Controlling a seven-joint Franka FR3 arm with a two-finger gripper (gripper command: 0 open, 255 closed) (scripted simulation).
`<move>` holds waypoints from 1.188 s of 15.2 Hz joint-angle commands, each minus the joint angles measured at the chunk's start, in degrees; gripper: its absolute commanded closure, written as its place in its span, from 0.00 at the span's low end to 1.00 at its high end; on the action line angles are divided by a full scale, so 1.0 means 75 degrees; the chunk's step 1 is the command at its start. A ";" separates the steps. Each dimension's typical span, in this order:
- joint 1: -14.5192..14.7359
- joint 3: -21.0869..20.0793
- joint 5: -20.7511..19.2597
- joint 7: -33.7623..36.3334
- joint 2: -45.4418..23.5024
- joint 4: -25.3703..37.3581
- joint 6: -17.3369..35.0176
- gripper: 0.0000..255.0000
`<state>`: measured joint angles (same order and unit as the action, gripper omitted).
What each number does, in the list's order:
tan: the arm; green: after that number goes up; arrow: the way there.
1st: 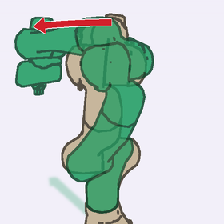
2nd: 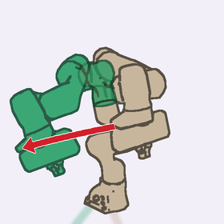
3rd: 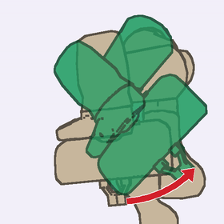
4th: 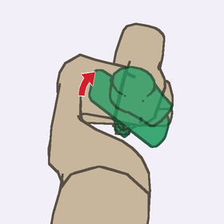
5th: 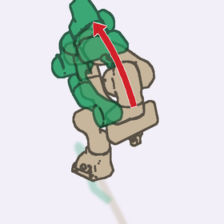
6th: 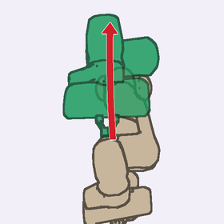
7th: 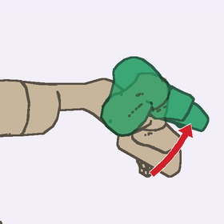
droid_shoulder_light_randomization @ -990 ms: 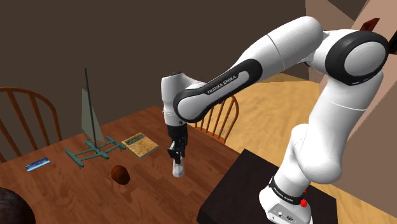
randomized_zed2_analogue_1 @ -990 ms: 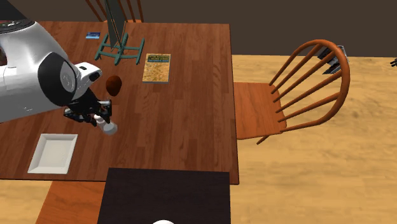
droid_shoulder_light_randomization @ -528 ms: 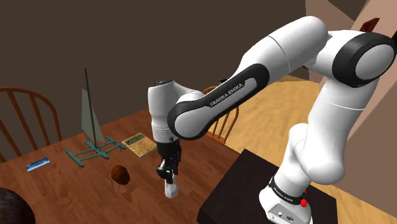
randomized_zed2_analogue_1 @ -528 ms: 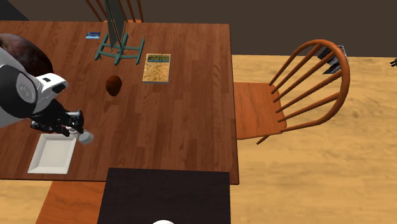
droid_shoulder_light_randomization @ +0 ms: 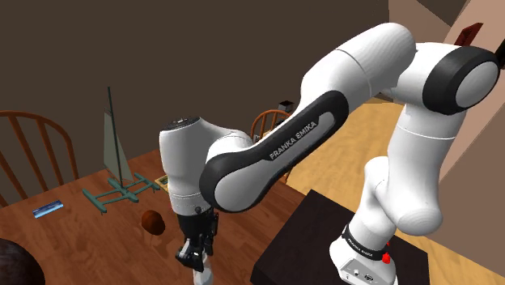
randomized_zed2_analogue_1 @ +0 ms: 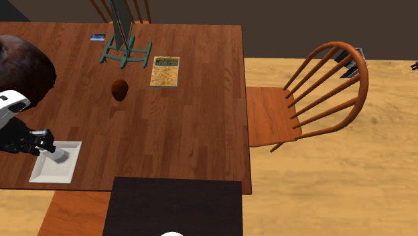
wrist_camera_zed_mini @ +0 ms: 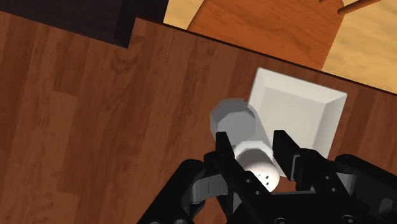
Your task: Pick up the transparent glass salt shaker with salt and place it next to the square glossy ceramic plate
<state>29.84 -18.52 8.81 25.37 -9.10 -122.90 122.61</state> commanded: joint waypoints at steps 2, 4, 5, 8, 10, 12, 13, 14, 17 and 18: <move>0.0249 -0.0149 -0.0065 0.0431 -0.0309 0.0245 0.0118 1.00; 0.0264 -0.0139 -0.0097 0.0430 -0.0441 0.0185 0.0305 1.00; 0.0272 -0.0134 -0.0114 0.0430 -0.0509 0.0158 0.0398 1.00; 0.0296 -0.0115 -0.0167 0.0431 -0.0720 0.0085 0.0674 1.00; 0.0313 -0.0100 -0.0205 0.0433 -0.0867 0.0045 0.0856 1.00; 0.0332 -0.0083 -0.0244 0.0437 -0.1018 0.0012 0.1036 1.00; 0.0342 -0.0073 -0.0265 0.0439 -0.1096 -0.0002 0.1125 1.00; 0.0352 -0.0063 -0.0285 0.0441 -0.1175 -0.0015 0.1214 1.00; 0.0385 -0.0029 -0.0349 0.0449 -0.1417 -0.0042 0.1476 1.00; 0.0396 -0.0017 -0.0371 0.0451 -0.1499 -0.0048 0.1562 1.00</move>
<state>32.62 -18.73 6.26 28.59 -19.53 -123.45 133.68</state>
